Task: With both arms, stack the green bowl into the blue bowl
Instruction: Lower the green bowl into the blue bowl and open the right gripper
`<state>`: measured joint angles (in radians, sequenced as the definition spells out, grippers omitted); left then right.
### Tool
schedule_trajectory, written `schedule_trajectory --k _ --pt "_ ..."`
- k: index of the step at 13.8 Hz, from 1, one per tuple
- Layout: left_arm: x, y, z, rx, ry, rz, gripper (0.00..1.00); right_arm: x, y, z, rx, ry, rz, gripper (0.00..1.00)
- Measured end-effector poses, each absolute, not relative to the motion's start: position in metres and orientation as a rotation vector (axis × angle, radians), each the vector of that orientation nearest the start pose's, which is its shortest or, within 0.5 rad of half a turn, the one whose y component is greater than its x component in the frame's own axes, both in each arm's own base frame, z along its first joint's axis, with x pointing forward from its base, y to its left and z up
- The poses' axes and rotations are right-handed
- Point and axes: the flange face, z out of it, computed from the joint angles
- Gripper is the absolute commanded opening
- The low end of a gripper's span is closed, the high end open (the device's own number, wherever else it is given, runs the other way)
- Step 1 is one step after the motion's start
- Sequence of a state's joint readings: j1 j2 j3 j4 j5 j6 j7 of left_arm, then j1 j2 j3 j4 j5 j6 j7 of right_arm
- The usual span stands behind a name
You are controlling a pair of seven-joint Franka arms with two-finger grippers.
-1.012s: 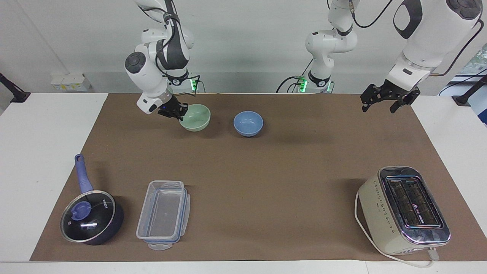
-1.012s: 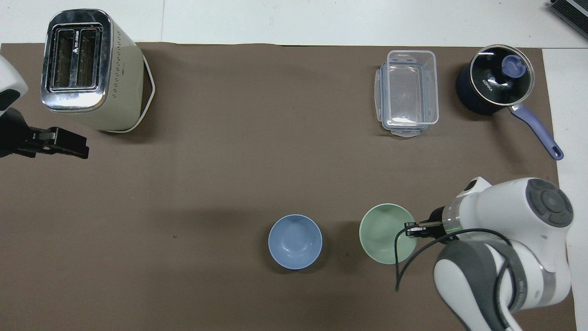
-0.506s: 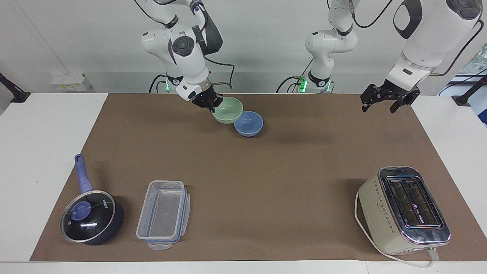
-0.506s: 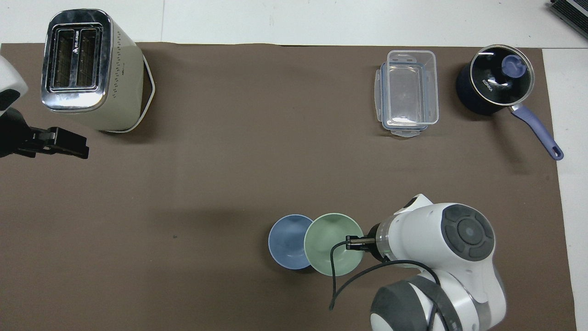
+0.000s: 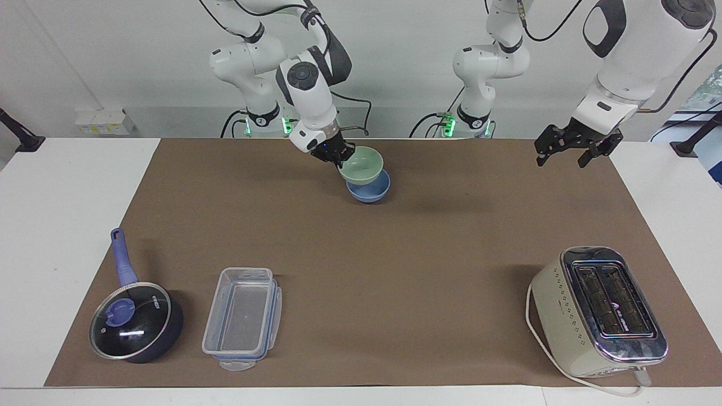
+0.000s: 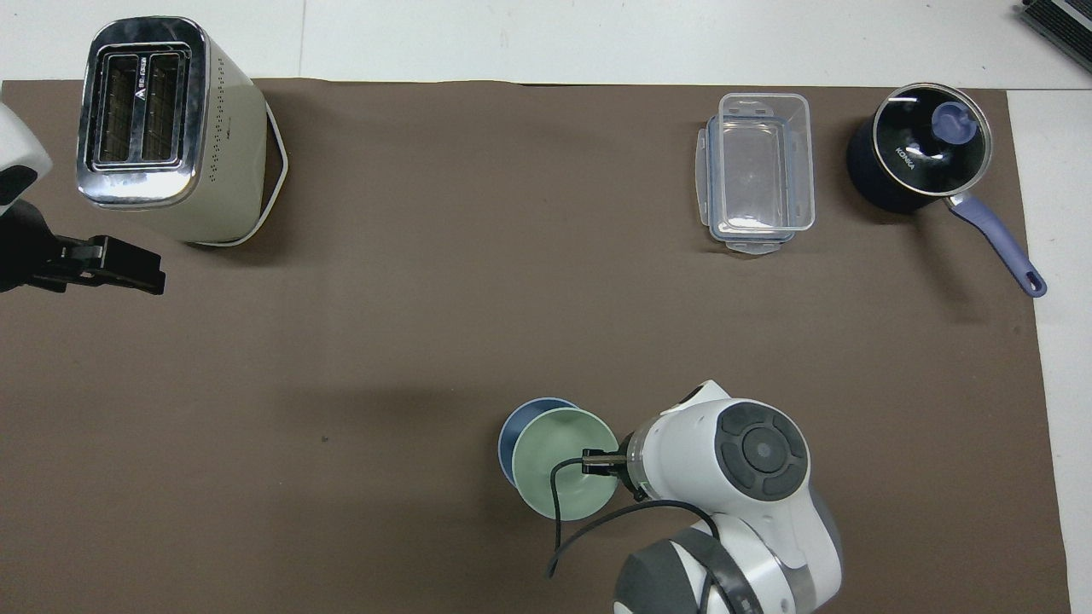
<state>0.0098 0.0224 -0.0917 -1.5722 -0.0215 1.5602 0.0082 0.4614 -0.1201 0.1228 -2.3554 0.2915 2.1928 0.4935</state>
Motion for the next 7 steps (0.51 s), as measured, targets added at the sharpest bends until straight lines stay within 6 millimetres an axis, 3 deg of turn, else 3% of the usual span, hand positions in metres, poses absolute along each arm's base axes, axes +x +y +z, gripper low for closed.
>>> schedule_trajectory --k 7 --pt "0.558 -0.047 0.610 -3.160 0.142 0.056 1.00 0.400 0.285 0.353 -2.954 0.138 0.218 0.00"
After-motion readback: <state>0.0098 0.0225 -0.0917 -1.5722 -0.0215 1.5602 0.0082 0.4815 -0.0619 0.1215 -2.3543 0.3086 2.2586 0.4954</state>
